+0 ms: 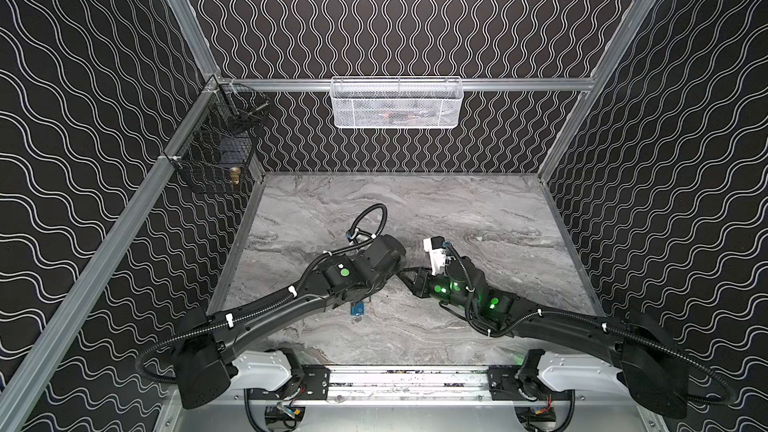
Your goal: Unlock with the key
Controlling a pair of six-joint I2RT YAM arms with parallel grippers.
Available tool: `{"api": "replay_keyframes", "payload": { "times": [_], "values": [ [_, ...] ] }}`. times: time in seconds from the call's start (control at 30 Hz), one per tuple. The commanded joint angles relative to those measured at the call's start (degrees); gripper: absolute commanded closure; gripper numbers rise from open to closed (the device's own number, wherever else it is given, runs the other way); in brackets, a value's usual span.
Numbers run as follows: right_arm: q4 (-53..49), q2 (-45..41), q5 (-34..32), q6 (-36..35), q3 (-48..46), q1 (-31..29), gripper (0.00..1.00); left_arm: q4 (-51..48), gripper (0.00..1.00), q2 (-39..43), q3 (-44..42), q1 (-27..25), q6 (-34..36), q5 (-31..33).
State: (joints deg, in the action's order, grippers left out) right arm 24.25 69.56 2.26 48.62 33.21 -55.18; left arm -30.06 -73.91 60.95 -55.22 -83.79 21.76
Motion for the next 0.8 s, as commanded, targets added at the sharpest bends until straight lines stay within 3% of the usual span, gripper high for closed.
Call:
{"api": "replay_keyframes", "payload": {
  "times": [0.0,0.4,0.57,0.77],
  "values": [
    [2.82,0.28,-0.2,0.95,0.8,-0.11,0.8,0.81,1.0,-0.08,0.41,0.03,0.35,0.49],
    [4.04,2.71,-0.83,1.32,2.14,-0.11,0.95,2.3,1.0,0.46,0.33,0.03,0.34,-1.85],
    [3.92,3.39,-1.48,0.45,3.47,-0.11,0.96,4.63,1.0,0.62,-0.43,0.03,0.47,-4.73],
    [0.98,1.61,-1.86,-0.46,3.27,-0.11,0.91,2.63,1.0,1.37,-0.15,0.42,1.03,-2.0]
  ]
}}
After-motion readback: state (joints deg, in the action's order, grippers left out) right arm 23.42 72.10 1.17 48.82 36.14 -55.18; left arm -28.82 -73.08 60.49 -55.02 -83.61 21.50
